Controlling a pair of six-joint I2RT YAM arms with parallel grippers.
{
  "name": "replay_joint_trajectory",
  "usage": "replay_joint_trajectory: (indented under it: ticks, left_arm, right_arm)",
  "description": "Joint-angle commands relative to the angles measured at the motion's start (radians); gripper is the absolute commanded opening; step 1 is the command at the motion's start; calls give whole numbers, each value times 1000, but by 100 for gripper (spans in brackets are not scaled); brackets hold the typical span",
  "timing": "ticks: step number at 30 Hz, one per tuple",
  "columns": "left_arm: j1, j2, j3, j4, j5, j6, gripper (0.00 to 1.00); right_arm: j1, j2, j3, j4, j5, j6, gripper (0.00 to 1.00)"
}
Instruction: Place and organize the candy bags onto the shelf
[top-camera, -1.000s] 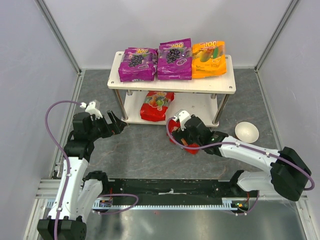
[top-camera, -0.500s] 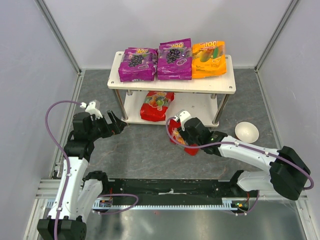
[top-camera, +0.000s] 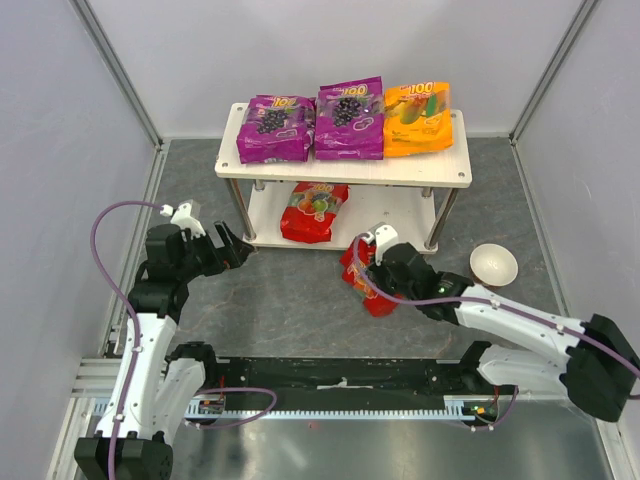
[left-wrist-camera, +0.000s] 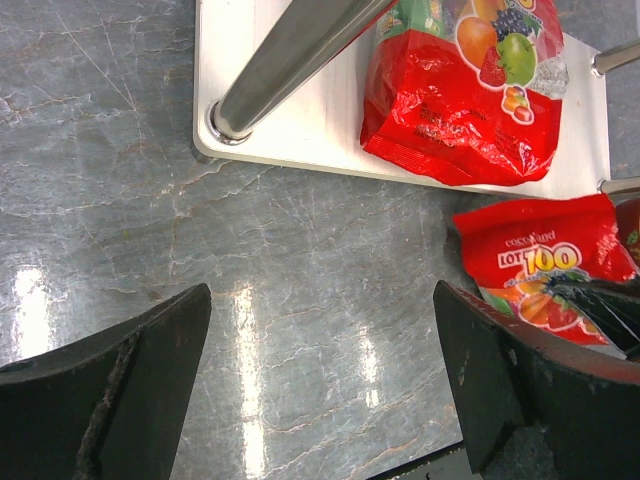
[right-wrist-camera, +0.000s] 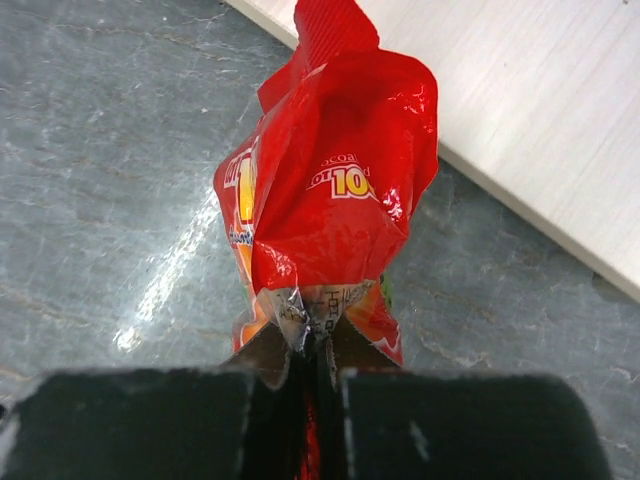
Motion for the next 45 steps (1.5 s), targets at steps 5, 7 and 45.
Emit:
replay_joint_trajectory:
  ticks: [5, 7, 45]
  left_arm:
    - [4, 1, 7, 37, 22, -23, 99]
    - [4, 0, 7, 40, 23, -23, 99]
    - [4, -3, 7, 39, 23, -23, 99]
  right_arm:
    - [-26, -268, -73, 151, -34, 136, 0]
    - [-38, -320, -95, 180, -41, 158, 0]
    - [-215, 33, -110, 1025, 133, 558, 0]
